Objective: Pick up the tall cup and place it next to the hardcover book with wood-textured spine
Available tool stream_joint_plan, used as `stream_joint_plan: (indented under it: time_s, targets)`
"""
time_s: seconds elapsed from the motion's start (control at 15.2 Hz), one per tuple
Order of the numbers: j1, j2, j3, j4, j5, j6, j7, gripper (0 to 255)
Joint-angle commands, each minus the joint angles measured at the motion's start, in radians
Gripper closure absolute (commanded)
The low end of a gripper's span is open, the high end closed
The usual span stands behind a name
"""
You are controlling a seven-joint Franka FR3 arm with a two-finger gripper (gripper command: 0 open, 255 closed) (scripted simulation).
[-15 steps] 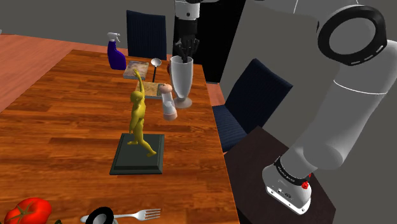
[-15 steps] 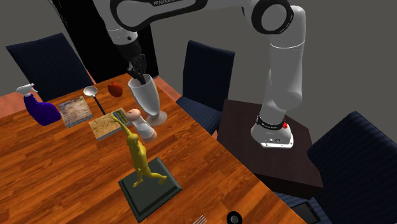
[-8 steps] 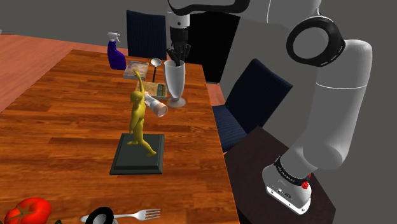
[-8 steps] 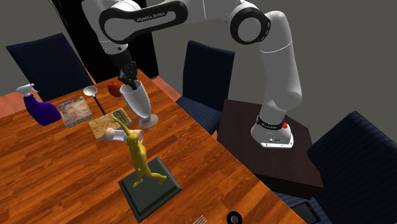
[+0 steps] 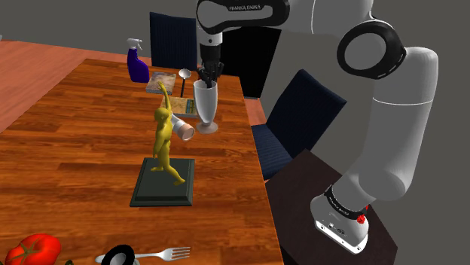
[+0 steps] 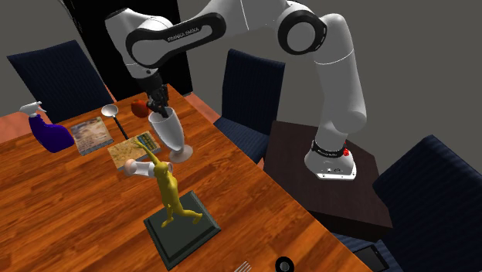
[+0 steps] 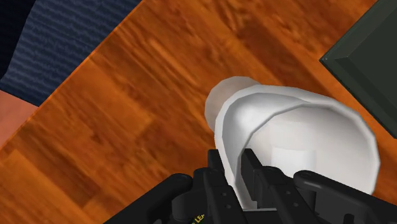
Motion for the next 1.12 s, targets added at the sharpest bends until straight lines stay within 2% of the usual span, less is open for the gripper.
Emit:
stream_joint_plan:
  time_s: [0.0, 0.2, 0.73, 0.79, 1.06]
  targets:
    - [-0.002, -0.001, -0.001, -0.029, 0.000, 0.029, -0.001, 255]
    - [-0.002, 0.006, -0.001, -0.060, -0.001, 0.068, 0.000, 255]
    - [-0.002, 0.006, -0.001, -0.060, -0.001, 0.068, 0.000, 255]
    - [-0.002, 0.006, -0.001, -0.061, -0.001, 0.068, 0.000, 0]
    - [-0.002, 0.006, -0.001, -0.061, -0.001, 0.068, 0.000, 0]
